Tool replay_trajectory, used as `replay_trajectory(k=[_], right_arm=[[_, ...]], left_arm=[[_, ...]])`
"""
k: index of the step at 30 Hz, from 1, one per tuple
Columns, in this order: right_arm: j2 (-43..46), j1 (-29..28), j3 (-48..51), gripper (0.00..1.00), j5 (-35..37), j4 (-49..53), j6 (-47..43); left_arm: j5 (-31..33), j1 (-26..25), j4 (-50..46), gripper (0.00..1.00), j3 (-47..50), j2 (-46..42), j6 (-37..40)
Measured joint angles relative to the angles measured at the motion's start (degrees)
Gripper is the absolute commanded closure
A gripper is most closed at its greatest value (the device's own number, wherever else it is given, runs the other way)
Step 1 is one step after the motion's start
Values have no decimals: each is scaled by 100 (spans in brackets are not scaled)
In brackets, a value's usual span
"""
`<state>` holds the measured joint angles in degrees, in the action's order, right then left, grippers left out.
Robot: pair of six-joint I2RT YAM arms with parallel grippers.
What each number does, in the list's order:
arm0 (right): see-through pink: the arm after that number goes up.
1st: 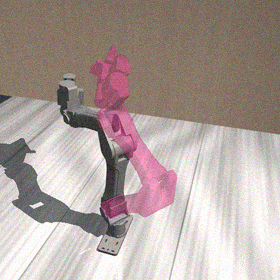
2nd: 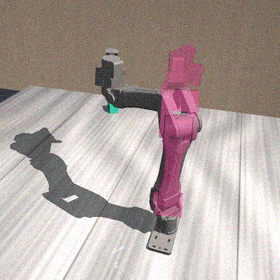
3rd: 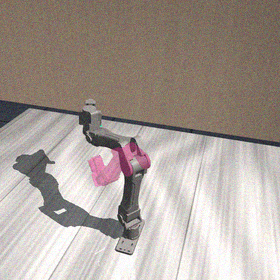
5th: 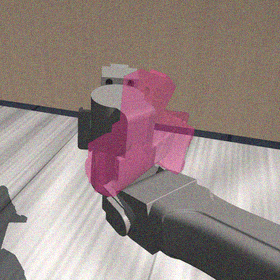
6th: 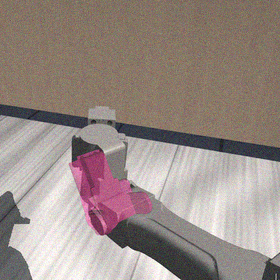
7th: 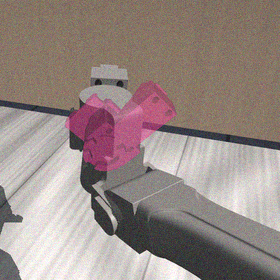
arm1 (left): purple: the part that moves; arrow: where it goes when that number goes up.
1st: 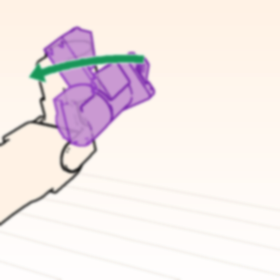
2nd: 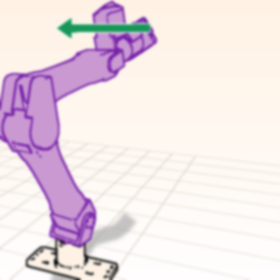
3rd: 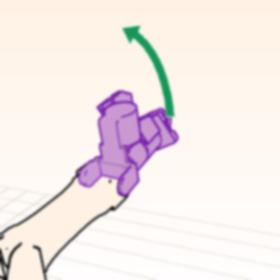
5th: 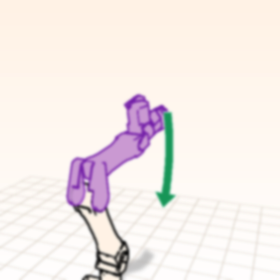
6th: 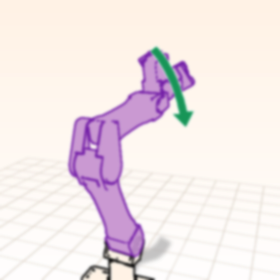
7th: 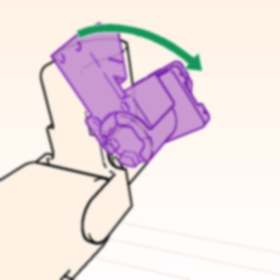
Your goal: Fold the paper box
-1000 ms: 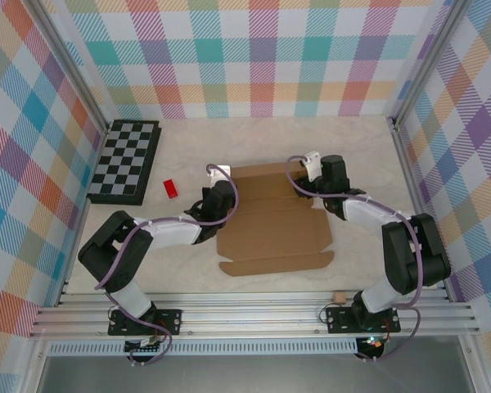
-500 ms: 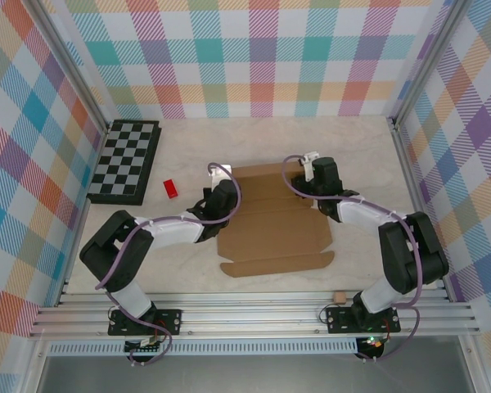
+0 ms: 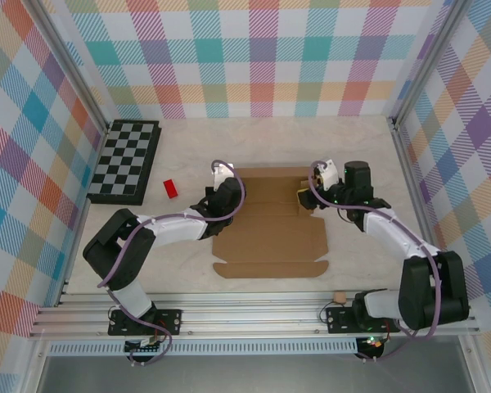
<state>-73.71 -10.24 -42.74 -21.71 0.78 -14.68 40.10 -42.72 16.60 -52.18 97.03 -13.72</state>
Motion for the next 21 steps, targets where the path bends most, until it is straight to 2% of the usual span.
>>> replay_trajectory(k=[5, 8, 12, 18, 21], right_arm=[[404, 599, 2, 18, -693, 212, -584], [479, 981, 0, 19, -772, 243, -1165], [251, 1416, -168, 20, -802, 542, -1733], [-107, 2376, -590, 21, -1300, 732, -1980], [-389, 2605, -955, 22, -1410, 927, -2232]], left_arm=[[0, 0, 2, 100, 2, 0, 24], [-2, -2, 52, 100, 35, -2, 101], [-13, -4, 151, 100, 70, -2, 160], [-20, -7, 153, 100, 70, -2, 199], [-35, -7, 155, 100, 70, -2, 254]])
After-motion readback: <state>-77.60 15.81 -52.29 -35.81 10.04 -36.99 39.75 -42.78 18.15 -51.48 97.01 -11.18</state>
